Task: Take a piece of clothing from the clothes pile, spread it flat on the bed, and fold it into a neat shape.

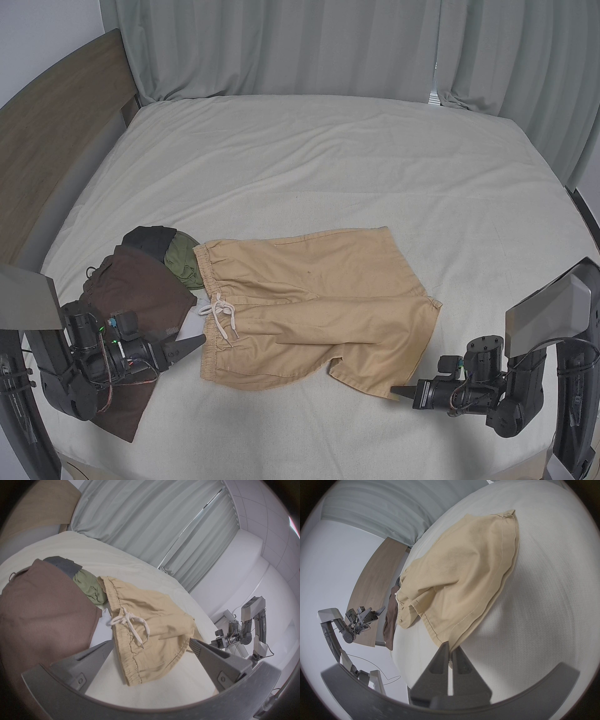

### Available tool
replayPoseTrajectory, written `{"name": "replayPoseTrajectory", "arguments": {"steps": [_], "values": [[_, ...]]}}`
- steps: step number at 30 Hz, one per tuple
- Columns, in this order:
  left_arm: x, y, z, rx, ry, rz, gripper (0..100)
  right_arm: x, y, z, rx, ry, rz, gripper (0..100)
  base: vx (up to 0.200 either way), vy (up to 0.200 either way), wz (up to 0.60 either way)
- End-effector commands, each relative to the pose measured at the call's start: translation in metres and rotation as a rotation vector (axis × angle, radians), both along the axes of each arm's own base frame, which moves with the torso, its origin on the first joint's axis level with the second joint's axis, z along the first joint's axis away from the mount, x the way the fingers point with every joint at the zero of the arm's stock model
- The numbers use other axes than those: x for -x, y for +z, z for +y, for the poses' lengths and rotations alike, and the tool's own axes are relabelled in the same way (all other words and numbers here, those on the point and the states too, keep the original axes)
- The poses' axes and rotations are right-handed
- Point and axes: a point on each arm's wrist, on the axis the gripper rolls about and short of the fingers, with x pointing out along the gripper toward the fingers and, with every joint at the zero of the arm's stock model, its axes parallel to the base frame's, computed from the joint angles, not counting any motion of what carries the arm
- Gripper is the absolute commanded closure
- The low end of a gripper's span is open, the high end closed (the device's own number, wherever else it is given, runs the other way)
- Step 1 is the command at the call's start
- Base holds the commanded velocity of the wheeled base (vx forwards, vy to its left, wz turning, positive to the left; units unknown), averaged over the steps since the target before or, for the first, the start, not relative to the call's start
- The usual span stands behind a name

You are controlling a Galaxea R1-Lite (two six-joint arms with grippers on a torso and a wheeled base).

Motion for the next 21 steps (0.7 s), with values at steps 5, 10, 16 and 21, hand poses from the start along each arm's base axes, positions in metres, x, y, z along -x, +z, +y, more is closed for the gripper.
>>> {"name": "replayPoseTrajectory", "arguments": {"steps": [5,10,16,21], "values": [[0.001,-0.021,-0.003,-0.008,-0.027,0.068,0,0.000,0.000,0.000,0.000,0.000,0.002,100,0.000,0.000,0.00],[-0.002,-0.040,-0.004,-0.047,-0.045,0.090,0,0.000,0.000,-0.001,0.001,-0.002,-0.001,100,0.000,0.000,0.00],[-0.004,-0.051,-0.008,-0.048,-0.060,0.123,0,0.000,-0.001,-0.001,0.001,-0.001,0.001,100,0.000,0.000,0.00],[-0.003,-0.057,-0.014,-0.050,-0.081,0.140,0,-0.001,0.000,-0.002,0.000,-0.007,-0.004,100,0.000,0.000,0.00]]}}
